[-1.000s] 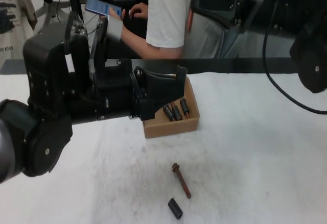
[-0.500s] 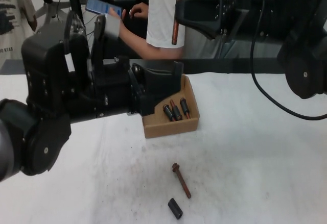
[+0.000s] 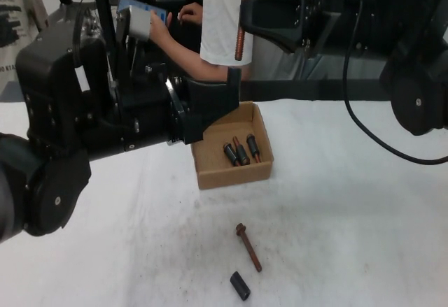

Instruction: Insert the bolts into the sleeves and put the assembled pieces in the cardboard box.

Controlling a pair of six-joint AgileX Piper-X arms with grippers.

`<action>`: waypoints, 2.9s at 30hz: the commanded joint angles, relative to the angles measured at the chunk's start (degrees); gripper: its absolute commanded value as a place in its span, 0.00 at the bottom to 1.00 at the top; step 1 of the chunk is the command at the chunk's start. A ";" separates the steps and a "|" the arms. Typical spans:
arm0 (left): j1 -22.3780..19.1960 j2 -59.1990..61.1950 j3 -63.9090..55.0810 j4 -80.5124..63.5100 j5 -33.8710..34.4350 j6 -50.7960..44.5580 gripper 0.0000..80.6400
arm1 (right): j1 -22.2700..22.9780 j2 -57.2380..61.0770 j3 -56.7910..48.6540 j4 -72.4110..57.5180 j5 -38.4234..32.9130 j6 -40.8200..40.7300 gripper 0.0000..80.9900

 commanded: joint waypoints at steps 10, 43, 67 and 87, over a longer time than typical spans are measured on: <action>0.08 -0.89 -0.09 -1.13 2.04 -0.68 0.00 | -0.15 -0.14 -0.54 1.86 0.15 -1.85 0.01; 0.08 -0.89 -0.09 -1.13 3.17 -0.84 0.00 | -0.15 -0.14 -0.32 4.79 0.10 -5.53 0.01; 0.08 -0.89 -0.21 -5.12 0.78 -0.84 0.00 | 0.07 -0.14 0.28 6.08 -3.19 -6.04 0.01; 0.08 3.49 -0.35 -11.48 0.76 -2.36 0.00 | 0.07 -0.14 0.28 6.08 -6.14 -6.29 0.01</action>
